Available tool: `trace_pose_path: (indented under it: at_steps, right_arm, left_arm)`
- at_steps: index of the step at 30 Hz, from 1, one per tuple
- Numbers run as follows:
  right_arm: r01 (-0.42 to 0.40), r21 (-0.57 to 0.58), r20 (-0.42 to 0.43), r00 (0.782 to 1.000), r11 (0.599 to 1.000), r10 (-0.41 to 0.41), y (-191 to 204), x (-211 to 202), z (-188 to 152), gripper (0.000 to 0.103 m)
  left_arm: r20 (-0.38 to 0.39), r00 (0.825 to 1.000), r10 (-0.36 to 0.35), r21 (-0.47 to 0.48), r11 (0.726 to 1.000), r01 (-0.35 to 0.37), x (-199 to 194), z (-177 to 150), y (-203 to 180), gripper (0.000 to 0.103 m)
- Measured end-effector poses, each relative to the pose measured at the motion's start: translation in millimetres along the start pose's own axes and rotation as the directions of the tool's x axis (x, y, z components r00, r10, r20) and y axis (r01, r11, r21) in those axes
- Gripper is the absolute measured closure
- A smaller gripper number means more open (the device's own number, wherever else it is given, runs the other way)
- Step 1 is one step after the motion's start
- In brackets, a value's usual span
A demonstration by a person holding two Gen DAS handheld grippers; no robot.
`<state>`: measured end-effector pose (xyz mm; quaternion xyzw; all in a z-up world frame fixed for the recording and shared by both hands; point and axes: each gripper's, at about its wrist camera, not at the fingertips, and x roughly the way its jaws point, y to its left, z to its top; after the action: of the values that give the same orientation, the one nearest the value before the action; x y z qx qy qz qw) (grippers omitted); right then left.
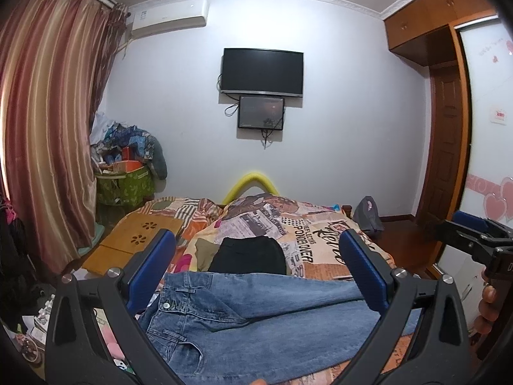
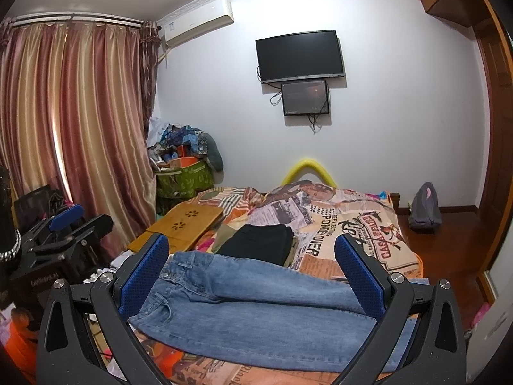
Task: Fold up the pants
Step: 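Lower both grippers onto the jeans waistband and close on the fabric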
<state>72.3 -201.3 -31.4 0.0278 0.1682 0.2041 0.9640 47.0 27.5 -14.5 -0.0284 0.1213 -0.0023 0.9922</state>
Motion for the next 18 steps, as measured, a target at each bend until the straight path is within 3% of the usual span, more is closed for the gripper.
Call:
trace_pose_path:
  at_steps: [4,9,11,18]
  right_arm:
    - [0.013,-0.006,-0.029,0.999,1.0,-0.013,-21.5,18.2,-5.3,0.0]
    - [0.052,-0.02,-0.114,0.992,0.998,-0.053,-54.9,53.9,-12.9,0.0]
    - [0.061,-0.044,-0.155,0.986,0.997,-0.067,-68.3,74.3,-16.6,0.0]
    - [0.097,-0.069,-0.307,0.945,0.993,-0.113,-112.0,140.9,-37.4,0.0]
  left_arm:
    - [-0.033,0.999,0.039,-0.017,0.999,-0.04,29.7,2.2,24.4,0.0]
    - [-0.088,0.988,0.129,0.041,0.991,-0.125,82.4,2.0,56.9,0.0]
    - [-0.124,0.977,0.174,0.055,0.984,-0.168,110.3,-1.9,73.6,0.0]
    - [-0.268,0.935,0.234,0.11,0.971,-0.211,207.8,-35.8,125.1,0.0]
